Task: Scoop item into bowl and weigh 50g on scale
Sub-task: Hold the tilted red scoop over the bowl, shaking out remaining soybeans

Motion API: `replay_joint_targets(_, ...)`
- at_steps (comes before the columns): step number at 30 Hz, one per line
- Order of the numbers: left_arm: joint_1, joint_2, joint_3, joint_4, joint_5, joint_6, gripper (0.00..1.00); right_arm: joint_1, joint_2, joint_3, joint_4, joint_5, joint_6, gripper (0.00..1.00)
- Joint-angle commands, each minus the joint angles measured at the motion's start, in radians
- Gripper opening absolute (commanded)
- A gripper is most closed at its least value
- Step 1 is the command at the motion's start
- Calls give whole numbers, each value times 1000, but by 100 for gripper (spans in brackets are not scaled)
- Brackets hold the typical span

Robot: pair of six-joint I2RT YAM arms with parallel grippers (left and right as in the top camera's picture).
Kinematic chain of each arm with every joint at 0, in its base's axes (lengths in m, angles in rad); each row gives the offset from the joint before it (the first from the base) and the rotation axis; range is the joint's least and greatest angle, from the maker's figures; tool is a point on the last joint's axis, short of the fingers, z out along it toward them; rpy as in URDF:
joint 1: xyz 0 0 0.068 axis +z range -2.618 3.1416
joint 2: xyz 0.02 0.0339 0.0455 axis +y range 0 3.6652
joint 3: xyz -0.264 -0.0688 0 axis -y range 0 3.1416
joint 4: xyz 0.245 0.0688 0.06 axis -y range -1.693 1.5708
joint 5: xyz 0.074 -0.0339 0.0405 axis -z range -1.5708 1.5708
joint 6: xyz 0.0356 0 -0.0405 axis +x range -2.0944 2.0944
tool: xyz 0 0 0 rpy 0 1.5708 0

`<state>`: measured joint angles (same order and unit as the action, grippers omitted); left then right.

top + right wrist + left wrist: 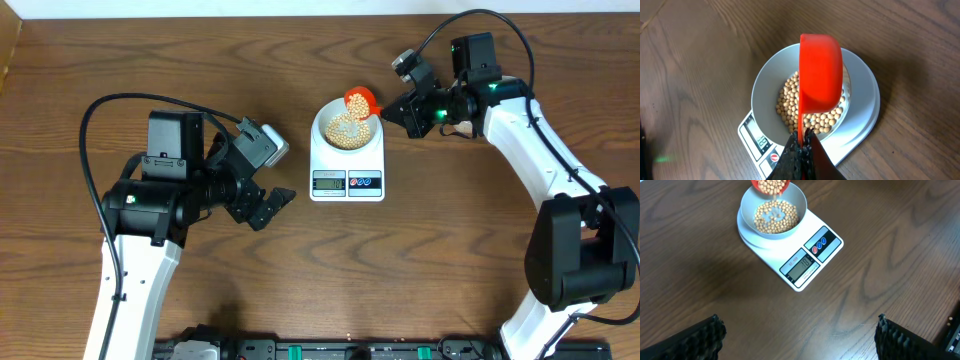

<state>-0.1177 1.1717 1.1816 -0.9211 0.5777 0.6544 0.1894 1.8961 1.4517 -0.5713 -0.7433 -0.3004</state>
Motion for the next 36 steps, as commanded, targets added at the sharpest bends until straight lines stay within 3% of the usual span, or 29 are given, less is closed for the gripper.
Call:
replay_joint_targets(1, 5, 1, 31, -6, 17, -4, 98, 9, -31, -1, -5, -18, -18, 1)
replay_joint_targets(28, 5, 1, 31, -6, 17, -4, 98, 10, -64, 0, -11, -45, 16, 1)
replay_joint_targets(36, 5, 1, 31, -6, 17, -4, 98, 27, -66, 0, -19, 35, 8, 1)
